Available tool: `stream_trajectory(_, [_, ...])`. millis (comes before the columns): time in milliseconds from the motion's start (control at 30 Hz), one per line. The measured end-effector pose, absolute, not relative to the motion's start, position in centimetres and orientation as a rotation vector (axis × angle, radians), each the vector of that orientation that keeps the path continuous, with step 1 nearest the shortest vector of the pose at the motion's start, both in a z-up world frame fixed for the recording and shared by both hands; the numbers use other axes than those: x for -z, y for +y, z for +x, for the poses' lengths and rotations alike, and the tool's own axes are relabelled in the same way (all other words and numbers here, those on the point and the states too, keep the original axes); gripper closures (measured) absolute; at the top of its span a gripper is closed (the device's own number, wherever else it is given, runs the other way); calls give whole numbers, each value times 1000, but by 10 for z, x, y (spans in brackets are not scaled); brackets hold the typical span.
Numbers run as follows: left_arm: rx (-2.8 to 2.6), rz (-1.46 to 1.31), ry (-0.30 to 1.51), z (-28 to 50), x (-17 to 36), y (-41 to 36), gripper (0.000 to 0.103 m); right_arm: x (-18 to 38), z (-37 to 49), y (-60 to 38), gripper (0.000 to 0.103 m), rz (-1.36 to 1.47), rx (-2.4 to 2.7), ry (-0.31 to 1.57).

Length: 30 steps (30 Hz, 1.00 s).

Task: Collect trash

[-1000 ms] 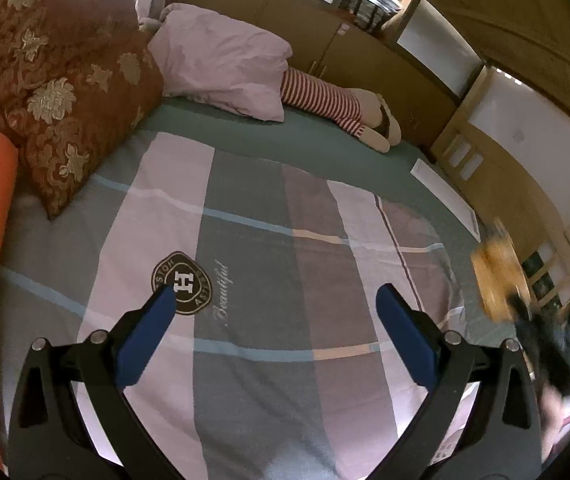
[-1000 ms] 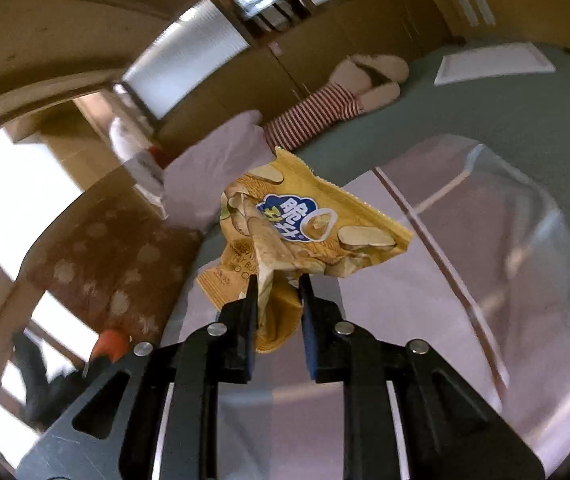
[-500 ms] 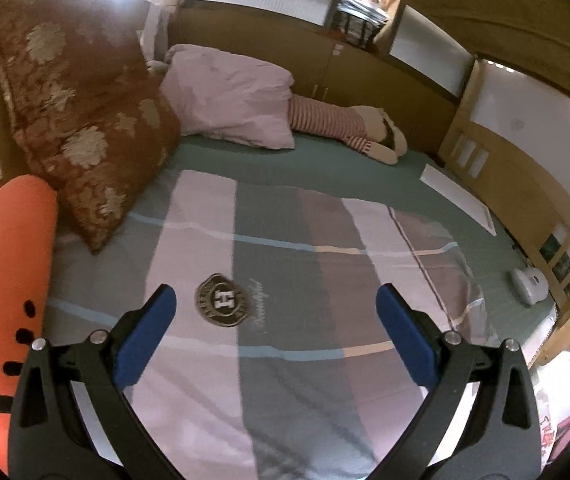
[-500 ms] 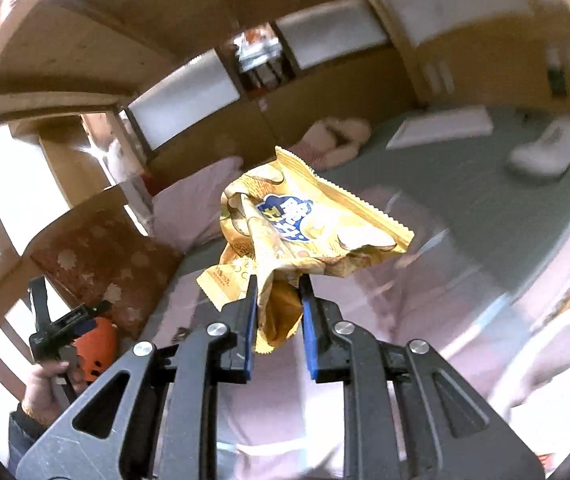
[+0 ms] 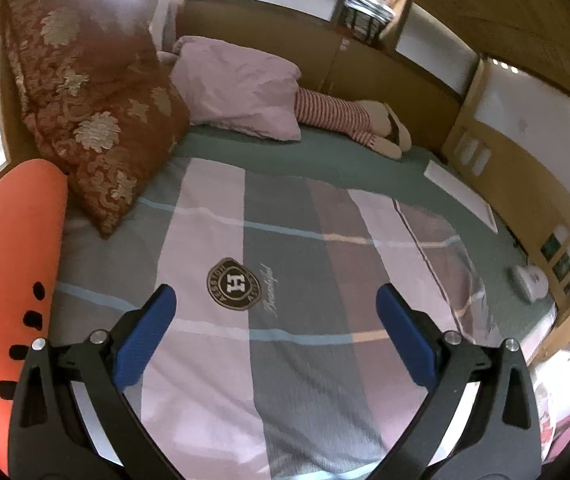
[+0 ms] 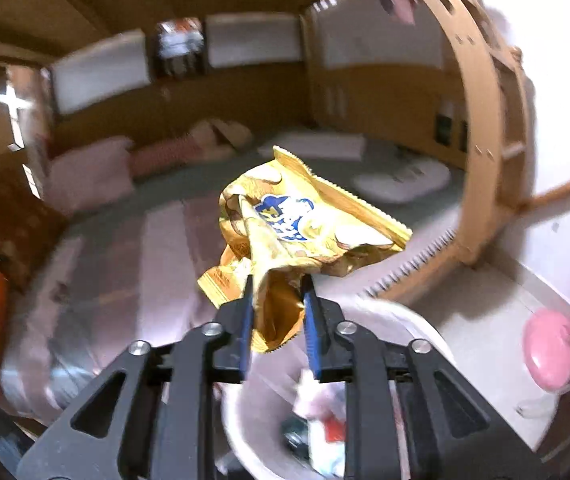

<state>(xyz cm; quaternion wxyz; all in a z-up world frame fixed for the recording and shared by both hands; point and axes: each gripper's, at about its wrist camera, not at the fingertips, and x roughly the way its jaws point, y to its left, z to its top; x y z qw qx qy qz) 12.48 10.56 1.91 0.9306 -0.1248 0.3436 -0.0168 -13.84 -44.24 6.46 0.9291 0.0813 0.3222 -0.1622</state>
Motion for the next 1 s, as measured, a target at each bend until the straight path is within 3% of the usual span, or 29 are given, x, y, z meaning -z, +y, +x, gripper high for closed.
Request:
stream_trajectory(33, [38,-246,708,124,-18,103,3,-56,-135,-444,44,162,359,711])
stream_trajectory(67, [41,-237,711,123,-17,100,3,-44,-131,-450,31,153,411,781])
stream_trajectory(200, [45,-221,714,121,-13,97,3,-58,-141,-464,26,243,505,661])
stream_trajectory(267, [41,-224,719,121,-12,97,3,-85,-147,-465,12,305,516,511])
stream_trajectory(333, [40,-226,722,122,-11,96,3,-108,-143,-456,5,321,510,409])
stream_trajectory(500, [53,-205,725,123,-11,88,3,-129,-89,-411,3,332,323,342])
stream_trajectory(767, [44,-129,673,117,-20,69,3,-72,58,-259,3,202,-61,613])
stream_trajectory(1000, [-1,-133,700,125,-15,75,3,-36,131,-153,3,52,-177,700])
